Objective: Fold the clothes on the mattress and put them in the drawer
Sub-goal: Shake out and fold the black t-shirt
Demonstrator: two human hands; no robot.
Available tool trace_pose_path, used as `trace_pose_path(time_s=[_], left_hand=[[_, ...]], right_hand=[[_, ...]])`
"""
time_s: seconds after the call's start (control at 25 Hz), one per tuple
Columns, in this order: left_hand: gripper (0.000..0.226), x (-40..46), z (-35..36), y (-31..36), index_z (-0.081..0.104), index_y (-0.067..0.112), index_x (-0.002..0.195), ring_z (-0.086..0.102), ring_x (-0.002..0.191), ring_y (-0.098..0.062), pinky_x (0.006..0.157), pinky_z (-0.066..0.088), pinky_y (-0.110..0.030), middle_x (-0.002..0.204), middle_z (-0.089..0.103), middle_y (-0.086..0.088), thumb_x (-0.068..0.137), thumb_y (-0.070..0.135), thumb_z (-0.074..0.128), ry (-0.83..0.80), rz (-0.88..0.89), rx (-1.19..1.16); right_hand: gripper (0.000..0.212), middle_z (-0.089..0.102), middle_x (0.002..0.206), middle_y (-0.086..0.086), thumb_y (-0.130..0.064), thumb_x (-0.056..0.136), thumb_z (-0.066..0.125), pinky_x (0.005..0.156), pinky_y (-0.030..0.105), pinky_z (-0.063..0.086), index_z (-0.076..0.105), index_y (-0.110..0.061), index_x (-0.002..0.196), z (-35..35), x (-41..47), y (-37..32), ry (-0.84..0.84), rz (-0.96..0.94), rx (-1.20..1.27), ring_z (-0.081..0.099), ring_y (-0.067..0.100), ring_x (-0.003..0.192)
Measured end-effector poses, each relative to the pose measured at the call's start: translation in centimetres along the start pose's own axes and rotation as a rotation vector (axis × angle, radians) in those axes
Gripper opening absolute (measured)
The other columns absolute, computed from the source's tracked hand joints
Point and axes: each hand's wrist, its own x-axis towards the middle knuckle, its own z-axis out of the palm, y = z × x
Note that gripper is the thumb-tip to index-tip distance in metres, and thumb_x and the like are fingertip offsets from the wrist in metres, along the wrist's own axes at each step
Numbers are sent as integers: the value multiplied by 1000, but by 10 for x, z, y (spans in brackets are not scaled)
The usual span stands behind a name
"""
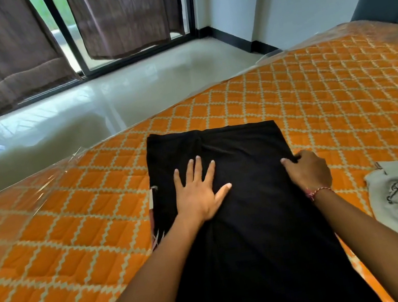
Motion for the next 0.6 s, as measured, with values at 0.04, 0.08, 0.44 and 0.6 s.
trace_pose_path(time_s=[0.04, 0.08, 0.44, 0.6], left_hand=[[75, 0, -1, -2, -6, 32, 151, -19, 146, -20, 113, -15, -51, 159, -17, -3, 91, 70, 16, -31, -14, -24], [76, 0, -7, -3, -2, 30, 152, -18, 146, -21, 113, -15, -50, 159, -16, -4, 91, 69, 21, -60, -10, -102], [31, 3, -57, 0, 65, 3, 104, 63, 86, -26, 77, 53, -38, 107, 68, -17, 86, 28, 67, -98, -613, -1855], [21, 12, -45, -11, 62, 2, 111, 64, 95, -29, 70, 55, -37, 112, 66, -16, 90, 7, 61, 98, -739, -1722]], right_hand=[[36, 62, 118, 17, -30, 89, 61, 82, 34, 44, 60, -6, 116, -4, 0, -2, -44, -3, 93, 56, 36, 109], [31, 64, 116, 16, -23, 88, 62, 81, 33, 43, 62, -6, 114, -9, 1, -6, -89, -11, 182, 58, 35, 107], [47, 56, 125, 13, -8, 87, 57, 94, 36, 47, 48, -9, 134, 38, -99, -114, -451, -635, 61, 55, 29, 114], [38, 62, 109, 7, -38, 88, 60, 71, 31, 44, 55, -16, 118, 25, -123, -64, -261, -612, -362, 60, 26, 104]])
